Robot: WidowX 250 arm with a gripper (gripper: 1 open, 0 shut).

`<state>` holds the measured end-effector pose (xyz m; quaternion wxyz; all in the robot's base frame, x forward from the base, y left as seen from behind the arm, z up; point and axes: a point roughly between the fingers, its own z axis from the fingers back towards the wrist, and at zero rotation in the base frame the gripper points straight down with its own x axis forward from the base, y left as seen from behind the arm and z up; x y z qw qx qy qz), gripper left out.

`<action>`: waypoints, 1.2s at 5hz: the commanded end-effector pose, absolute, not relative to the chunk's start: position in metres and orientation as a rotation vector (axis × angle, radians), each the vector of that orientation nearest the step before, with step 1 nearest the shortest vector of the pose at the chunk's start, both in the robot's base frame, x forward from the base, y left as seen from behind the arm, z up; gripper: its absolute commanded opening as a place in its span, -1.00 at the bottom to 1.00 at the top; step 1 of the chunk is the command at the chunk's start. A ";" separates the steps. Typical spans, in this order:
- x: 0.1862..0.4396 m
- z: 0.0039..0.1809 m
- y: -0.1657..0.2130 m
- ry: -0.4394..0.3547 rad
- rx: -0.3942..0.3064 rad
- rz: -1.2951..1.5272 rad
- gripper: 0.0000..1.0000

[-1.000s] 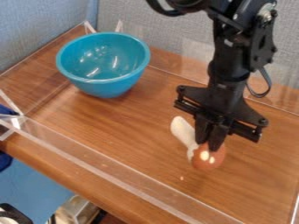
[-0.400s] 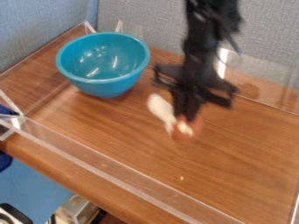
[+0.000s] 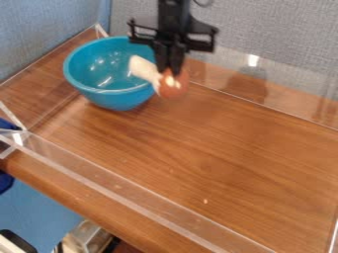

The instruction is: Put the mushroom in the blue bowl

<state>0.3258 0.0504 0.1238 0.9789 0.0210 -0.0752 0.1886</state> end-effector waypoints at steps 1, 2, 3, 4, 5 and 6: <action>0.349 0.137 0.064 -0.213 0.044 0.411 -1.00; 0.356 0.136 0.063 -0.213 0.041 0.417 -1.00; 0.359 0.137 0.063 -0.212 0.038 0.422 -1.00; 0.360 0.138 0.062 -0.210 0.035 0.427 -1.00; 0.361 0.139 0.064 -0.207 0.033 0.438 -1.00; 0.361 0.141 0.066 -0.205 0.032 0.450 -1.00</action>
